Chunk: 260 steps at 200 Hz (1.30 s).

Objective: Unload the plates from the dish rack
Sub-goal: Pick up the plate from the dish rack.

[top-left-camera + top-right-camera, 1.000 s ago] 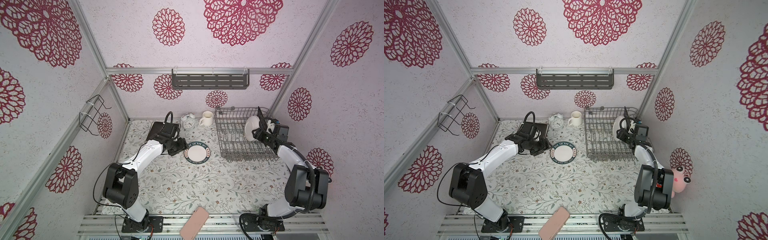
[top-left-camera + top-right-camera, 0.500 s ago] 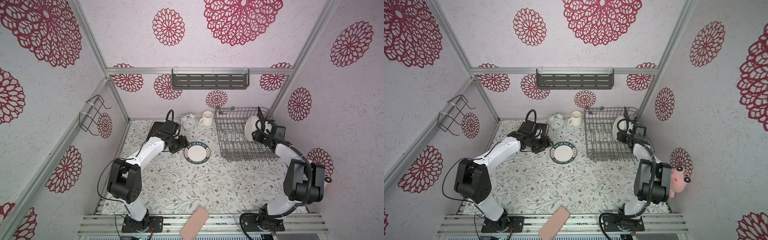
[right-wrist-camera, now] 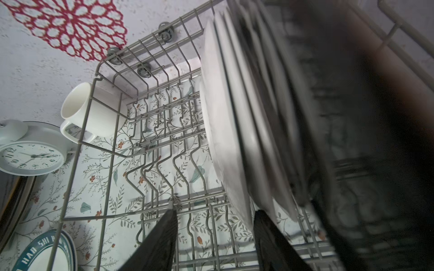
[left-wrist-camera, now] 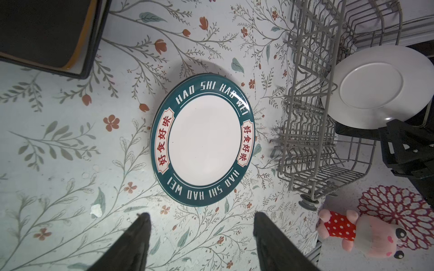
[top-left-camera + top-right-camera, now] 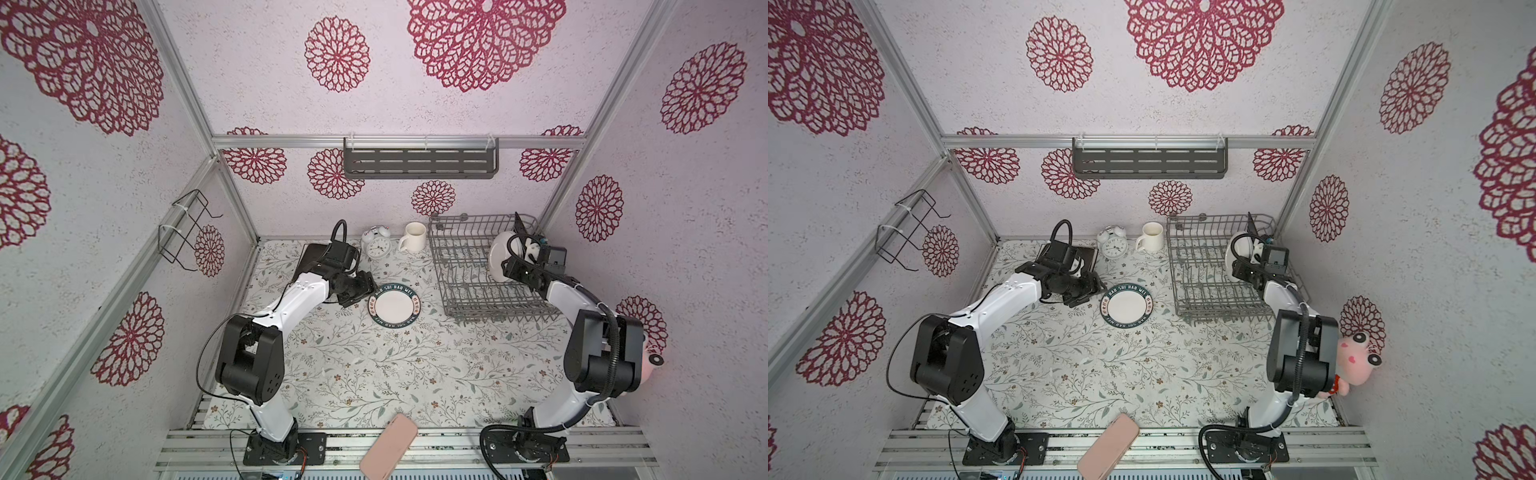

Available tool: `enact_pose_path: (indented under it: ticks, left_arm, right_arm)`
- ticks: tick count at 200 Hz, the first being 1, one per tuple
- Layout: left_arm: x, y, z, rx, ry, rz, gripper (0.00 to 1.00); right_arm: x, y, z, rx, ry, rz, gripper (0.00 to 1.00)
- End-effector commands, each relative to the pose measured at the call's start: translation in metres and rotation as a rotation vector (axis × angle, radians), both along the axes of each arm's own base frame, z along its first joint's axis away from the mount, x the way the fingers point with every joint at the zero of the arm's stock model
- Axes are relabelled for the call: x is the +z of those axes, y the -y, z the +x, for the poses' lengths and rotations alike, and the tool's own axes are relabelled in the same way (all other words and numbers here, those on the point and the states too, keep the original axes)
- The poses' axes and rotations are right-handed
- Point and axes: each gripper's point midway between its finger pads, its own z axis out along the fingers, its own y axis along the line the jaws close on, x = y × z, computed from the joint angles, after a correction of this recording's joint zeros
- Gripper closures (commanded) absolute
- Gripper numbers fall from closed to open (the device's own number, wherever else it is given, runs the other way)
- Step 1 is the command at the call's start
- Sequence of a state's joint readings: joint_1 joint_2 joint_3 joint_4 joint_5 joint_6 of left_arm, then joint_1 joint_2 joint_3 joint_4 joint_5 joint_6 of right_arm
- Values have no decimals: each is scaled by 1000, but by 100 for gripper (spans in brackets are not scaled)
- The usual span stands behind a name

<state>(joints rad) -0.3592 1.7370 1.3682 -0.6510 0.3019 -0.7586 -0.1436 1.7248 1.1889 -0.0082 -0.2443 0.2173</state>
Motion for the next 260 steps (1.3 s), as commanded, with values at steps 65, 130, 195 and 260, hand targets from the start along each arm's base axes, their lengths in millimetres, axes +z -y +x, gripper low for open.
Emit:
enact_pose_path:
  ticks: [65,130,195,260]
  left_arm:
    - [-1,-6,7,0,1,-5,28]
    - [-4,-7,7,4,-4,-10,28]
    - [-5,-5,9,4,-3,-22,28]
    - [-6,-3,9,-2,-3,-32,28]
  right_arm:
    - [-5,-5,10,17,-42,-198,44]
    - [-12,-2,20,3,-47,-226,51]
    - [-8,-11,25,47,-21,-258,55]
    - [0,-30,28,115,17,-291,59]
